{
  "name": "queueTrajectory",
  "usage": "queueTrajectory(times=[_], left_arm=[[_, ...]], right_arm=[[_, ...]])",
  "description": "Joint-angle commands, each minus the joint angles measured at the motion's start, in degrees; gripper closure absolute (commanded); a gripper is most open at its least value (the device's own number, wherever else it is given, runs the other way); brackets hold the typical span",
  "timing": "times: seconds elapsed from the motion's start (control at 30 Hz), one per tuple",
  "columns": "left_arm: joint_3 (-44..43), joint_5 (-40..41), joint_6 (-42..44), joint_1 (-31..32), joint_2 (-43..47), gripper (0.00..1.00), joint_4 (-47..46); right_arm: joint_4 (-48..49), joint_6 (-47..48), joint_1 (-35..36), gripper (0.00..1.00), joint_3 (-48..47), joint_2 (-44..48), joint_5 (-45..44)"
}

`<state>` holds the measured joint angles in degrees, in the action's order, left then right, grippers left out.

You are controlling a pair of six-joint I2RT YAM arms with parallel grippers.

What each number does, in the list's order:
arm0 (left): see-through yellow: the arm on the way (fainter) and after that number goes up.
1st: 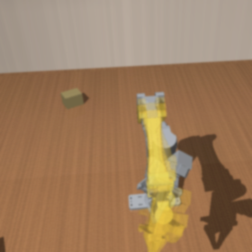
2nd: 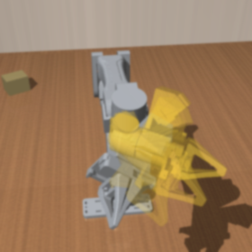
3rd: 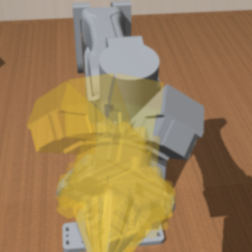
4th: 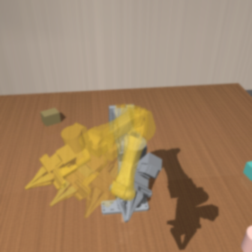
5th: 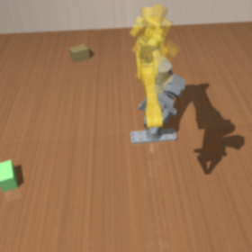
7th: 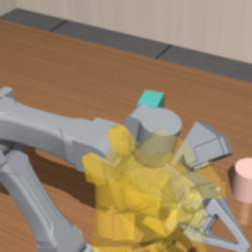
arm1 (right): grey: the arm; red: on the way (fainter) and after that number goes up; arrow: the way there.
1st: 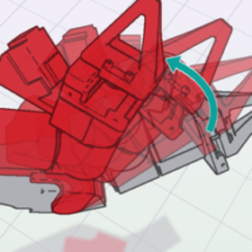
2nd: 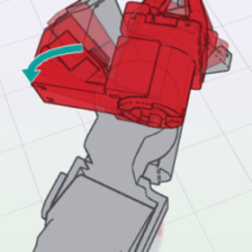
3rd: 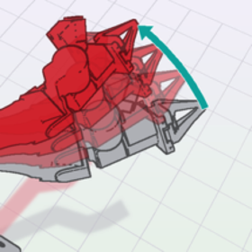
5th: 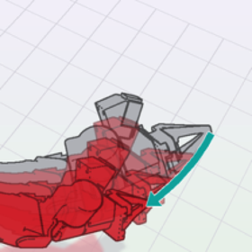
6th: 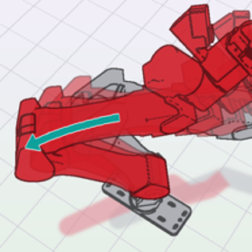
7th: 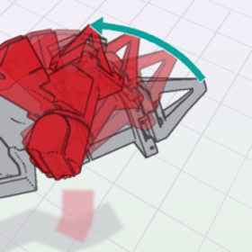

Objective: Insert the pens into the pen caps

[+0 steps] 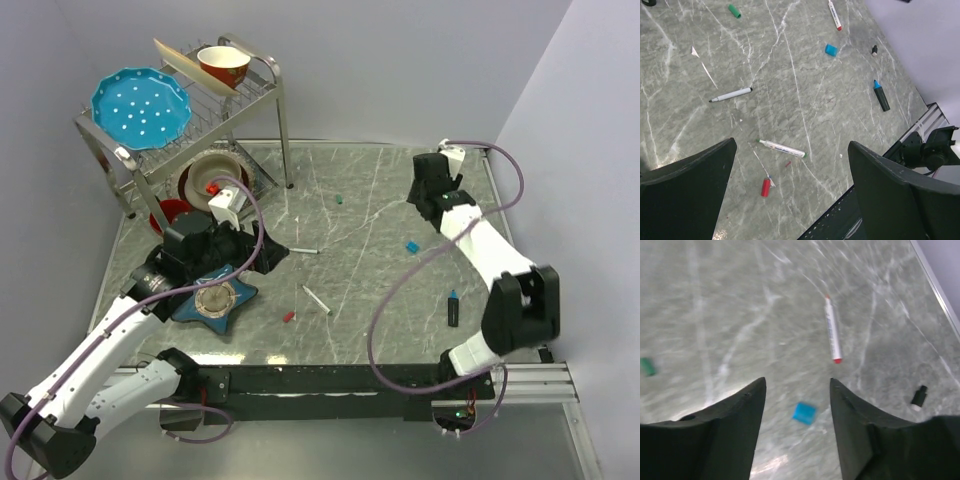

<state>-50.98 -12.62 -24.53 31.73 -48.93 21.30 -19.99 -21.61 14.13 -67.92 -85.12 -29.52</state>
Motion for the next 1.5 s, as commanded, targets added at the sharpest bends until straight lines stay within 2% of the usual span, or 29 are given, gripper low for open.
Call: queueTrajectory(times=[0.0, 0.1, 0.2, 0.4, 0.87, 1.17, 1.47], left_arm=[[0.0, -0.5, 0.5, -0.1, 2.1, 0.0, -1.7], [0.2, -0.5, 0.6, -0.1, 2.7, 0.01, -2.2], [0.0, -0.2, 0.7, -0.1, 2.5, 0.01, -1.8], [0.0, 0.1, 0.6, -0.1, 2.7, 0.01, -1.7], [0.0, 0.8, 1.0, -0.1, 1.9, 0.01, -1.2], [-0.2, 1.5, 1.2, -0.1, 1.3, 0.01, -1.0], [-0.3, 2.2, 1.2, -0.1, 1.6, 0.01, -0.9]], right_arm=[[-3.4, 3.5, -4.4, 0.44, -7.0, -9.4, 3.8], [-5.7, 4.6, -6.4, 0.5, -10.7, -16.6, 4.1], [-6.9, 6.5, -8.3, 0.51, -13.0, -22.0, 7.0], [-6.4, 8.8, -11.6, 0.53, -15.3, -27.2, 11.3], [-7.3, 11.5, -16.7, 0.53, -16.3, -30.9, 19.1], [-9.5, 12.4, -17.2, 0.57, -18.6, -33.8, 18.4], [-11.7, 13.3, -17.6, 0.68, -20.0, -35.0, 22.3]])
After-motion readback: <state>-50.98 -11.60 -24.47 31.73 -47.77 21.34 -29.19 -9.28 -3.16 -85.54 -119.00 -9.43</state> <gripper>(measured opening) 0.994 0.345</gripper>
